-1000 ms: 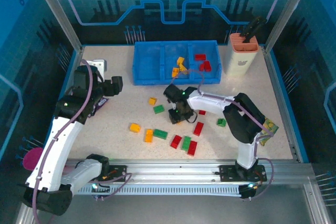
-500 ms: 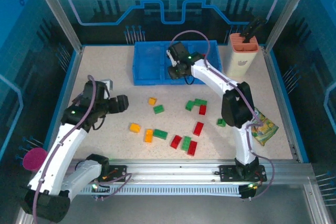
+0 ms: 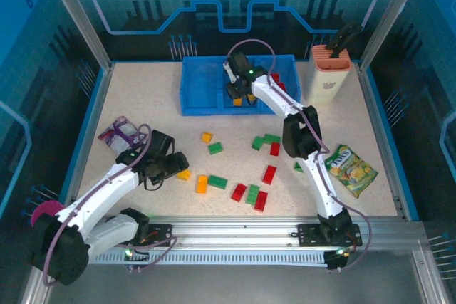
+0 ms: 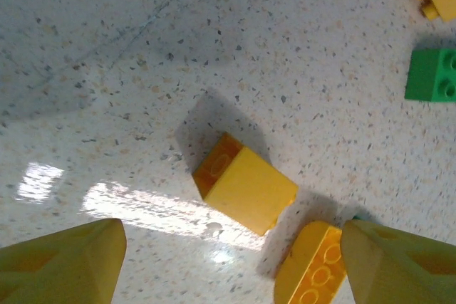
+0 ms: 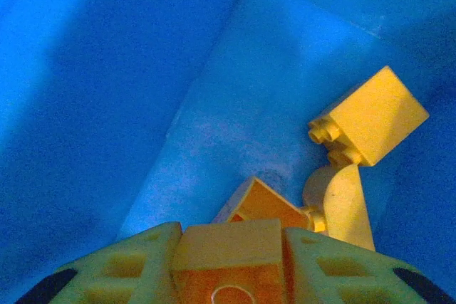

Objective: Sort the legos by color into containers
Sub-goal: Place the lego in the container, then pick up the lego from the middle-left of the table.

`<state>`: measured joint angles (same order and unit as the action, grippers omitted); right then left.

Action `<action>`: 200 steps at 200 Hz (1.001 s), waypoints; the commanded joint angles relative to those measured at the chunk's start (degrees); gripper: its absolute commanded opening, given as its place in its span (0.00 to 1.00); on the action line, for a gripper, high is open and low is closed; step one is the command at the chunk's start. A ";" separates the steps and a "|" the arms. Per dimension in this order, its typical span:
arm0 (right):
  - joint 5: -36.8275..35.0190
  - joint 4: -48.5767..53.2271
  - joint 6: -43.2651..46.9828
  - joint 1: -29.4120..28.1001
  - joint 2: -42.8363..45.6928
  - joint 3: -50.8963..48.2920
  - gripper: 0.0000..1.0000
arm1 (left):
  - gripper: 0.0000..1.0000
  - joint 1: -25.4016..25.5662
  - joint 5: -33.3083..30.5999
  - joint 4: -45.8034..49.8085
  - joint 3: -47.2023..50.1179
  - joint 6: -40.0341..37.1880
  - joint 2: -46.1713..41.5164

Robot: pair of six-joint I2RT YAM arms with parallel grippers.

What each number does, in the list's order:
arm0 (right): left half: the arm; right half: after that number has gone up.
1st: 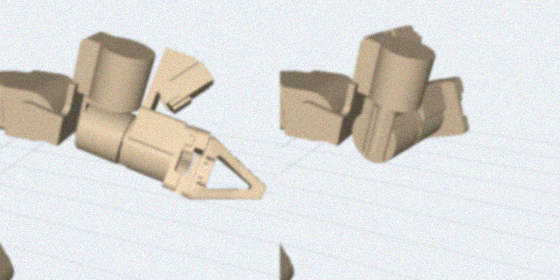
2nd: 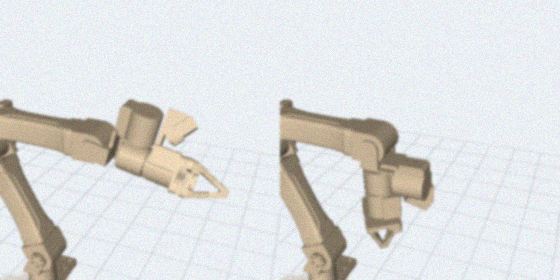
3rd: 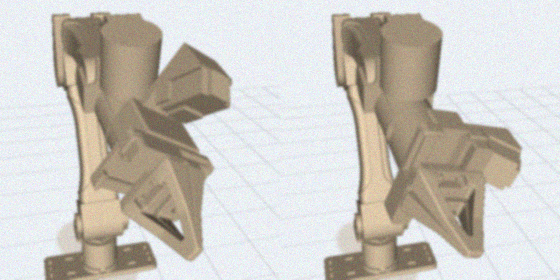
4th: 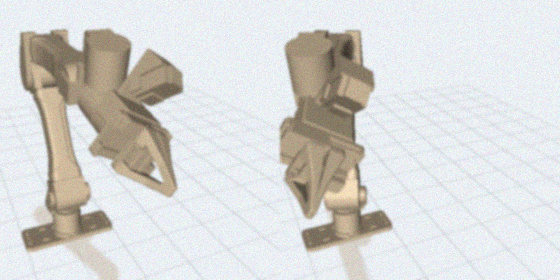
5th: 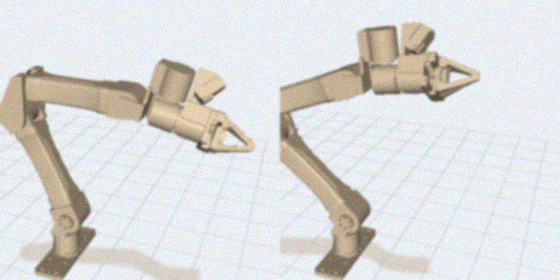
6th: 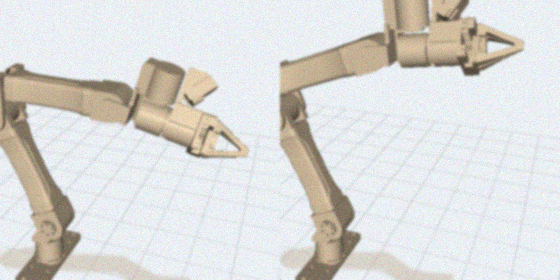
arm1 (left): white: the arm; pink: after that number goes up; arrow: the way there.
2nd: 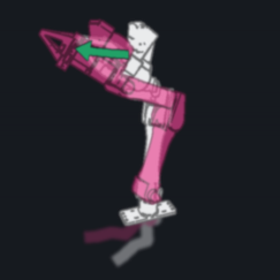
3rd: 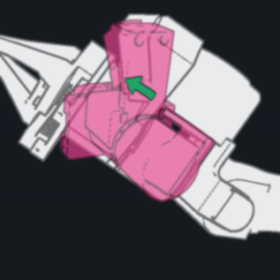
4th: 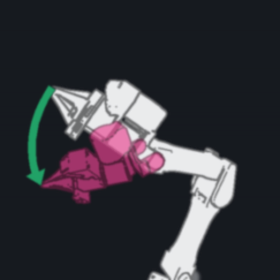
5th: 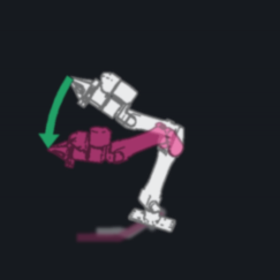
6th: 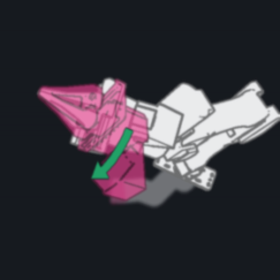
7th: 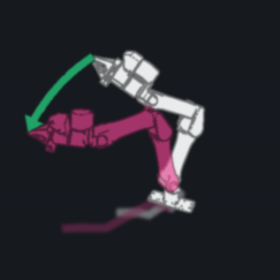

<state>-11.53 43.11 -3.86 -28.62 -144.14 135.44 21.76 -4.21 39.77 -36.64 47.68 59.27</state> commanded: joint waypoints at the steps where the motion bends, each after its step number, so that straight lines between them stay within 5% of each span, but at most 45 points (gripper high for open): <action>1: 1.27 -0.21 2.28 0.58 -0.64 2.16 0.39 | 0.81 1.02 -0.62 -3.21 0.30 9.31 1.50; 56: 2.63 -3.36 5.19 0.51 1.88 -0.56 0.58 | 0.84 2.31 -1.17 -0.18 -1.84 18.96 7.31; 116: 4.49 -6.49 7.13 0.50 6.36 -4.48 0.60 | 0.76 5.60 -2.17 -0.30 -3.08 27.44 14.10; 200: 5.72 -11.10 6.16 0.13 15.60 -14.33 0.61 | 0.69 6.28 -4.36 -2.26 -3.17 29.70 19.45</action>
<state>-7.18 34.63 2.61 -28.34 -132.88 123.42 27.62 -6.83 37.28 -40.05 75.22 76.79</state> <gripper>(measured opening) 0.603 0.698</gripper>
